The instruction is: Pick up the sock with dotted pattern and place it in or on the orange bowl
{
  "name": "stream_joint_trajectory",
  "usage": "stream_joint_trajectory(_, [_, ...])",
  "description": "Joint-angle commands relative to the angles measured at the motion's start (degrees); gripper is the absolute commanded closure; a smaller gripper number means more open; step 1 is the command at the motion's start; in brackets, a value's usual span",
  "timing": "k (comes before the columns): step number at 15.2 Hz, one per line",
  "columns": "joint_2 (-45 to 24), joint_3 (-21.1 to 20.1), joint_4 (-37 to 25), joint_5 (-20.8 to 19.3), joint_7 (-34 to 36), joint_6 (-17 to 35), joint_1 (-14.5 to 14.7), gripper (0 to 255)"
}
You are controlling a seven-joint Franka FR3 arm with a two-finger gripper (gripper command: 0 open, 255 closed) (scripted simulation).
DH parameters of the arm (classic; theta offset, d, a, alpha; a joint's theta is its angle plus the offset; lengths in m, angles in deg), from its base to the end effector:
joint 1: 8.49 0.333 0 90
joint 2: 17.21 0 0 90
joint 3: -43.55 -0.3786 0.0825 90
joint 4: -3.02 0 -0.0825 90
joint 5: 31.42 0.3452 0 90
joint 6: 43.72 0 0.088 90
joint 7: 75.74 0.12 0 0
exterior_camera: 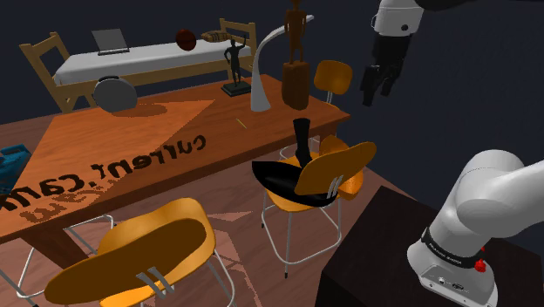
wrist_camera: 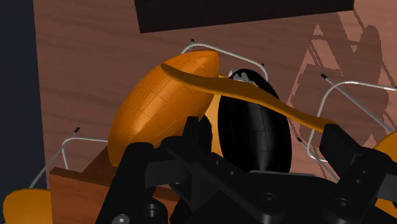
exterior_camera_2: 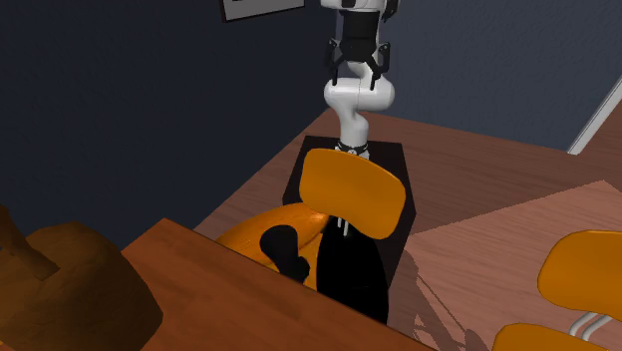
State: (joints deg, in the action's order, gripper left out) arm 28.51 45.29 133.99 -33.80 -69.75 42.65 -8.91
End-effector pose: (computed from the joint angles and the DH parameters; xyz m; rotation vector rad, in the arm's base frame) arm 0.2137 -0.0182 0.6488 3.1152 -0.2127 0.0312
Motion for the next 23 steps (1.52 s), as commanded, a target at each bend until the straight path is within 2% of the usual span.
stream_joint_trajectory(1, [0.0,0.0,0.0,0.0,0.0,0.0,0.0,0])
stream_joint_trajectory(12, [-23.7,3.8,-8.0,-2.3,-7.2,11.8,0.6,0])
stream_joint_trajectory(23, [-49.3,5.6,-24.8,-2.0,-14.1,16.8,0.4,0])
